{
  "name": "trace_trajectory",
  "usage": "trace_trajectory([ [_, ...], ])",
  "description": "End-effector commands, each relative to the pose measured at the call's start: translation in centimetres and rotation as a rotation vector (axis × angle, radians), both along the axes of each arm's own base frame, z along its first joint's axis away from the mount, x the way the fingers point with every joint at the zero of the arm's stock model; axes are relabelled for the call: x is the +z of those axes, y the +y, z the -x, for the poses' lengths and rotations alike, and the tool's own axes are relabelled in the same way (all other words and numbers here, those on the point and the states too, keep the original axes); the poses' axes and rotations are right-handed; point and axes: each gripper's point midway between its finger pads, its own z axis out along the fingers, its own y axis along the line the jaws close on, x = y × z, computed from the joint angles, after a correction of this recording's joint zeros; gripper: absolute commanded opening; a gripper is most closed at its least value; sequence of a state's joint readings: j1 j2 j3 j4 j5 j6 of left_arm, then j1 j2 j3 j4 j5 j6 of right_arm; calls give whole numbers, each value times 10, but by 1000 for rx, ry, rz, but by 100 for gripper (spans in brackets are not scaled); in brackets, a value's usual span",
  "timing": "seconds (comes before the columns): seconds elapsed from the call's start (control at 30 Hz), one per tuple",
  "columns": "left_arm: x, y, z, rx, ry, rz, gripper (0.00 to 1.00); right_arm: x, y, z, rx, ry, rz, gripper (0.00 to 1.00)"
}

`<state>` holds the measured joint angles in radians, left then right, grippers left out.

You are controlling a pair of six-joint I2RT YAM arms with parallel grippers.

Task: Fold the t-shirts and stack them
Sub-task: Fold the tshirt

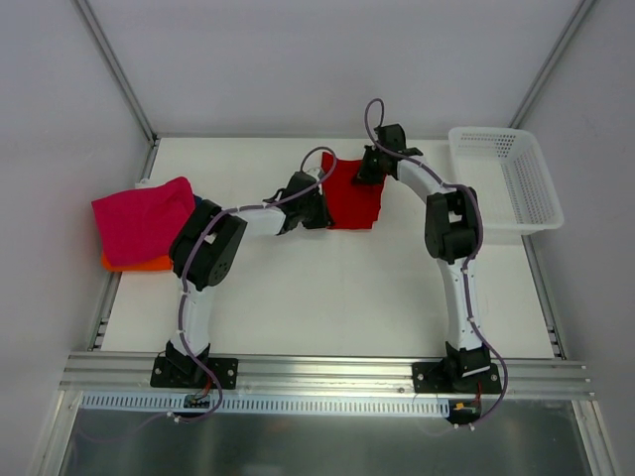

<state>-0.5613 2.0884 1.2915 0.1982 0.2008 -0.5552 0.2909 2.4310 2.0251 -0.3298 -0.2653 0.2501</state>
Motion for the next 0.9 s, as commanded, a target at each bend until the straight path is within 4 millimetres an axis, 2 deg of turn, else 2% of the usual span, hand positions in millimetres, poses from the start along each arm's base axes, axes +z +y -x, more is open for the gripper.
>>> trace_trajectory([
  [0.0,-8,9,27,-11,85,-16,0,-15,-44,-16,-121,16,113,0],
  [0.13,-11,13,36,-2,98,-7,0,-18,-50,-14,-128,38,95,0],
  [0.17,-7,12,37,-1,91,6,0,-19,-50,-13,-124,43,93,0],
  [0.2,-12,15,44,-2,104,1,0,-24,-48,-8,-114,56,89,0],
  [0.27,-10,16,48,0,100,9,0,-20,-46,-3,-105,50,80,1],
  [0.3,-12,16,52,-3,104,8,0,-26,-47,2,-104,60,84,1],
  [0.37,-8,15,58,-7,94,8,0,-19,-44,6,-93,48,84,0],
  [0.43,-2,12,64,-16,69,-4,0,-20,-42,13,-83,54,91,0],
  [0.5,19,13,62,-6,-10,-26,0,-13,-40,15,-64,36,87,0],
  [0.53,36,9,64,-24,-52,-22,0,-16,-40,20,-57,45,86,1],
  [0.6,60,4,60,-31,-97,-10,0,-7,-34,25,-35,34,67,1],
  [0.63,68,3,61,-37,-102,-10,0,-11,-32,33,-25,48,69,1],
  [0.67,91,0,55,-41,-149,9,0,-11,-29,36,-16,44,71,0],
  [0.73,109,0,50,-36,-182,5,0,-3,-22,45,12,23,88,1],
  [0.77,127,-1,44,-36,-223,14,0,-9,-20,55,25,36,96,0],
  [0.83,142,-1,40,-35,-258,11,0,-2,-13,64,45,22,92,0],
  [0.87,153,-1,36,-35,-280,8,0,-10,-12,73,52,37,92,0],
])
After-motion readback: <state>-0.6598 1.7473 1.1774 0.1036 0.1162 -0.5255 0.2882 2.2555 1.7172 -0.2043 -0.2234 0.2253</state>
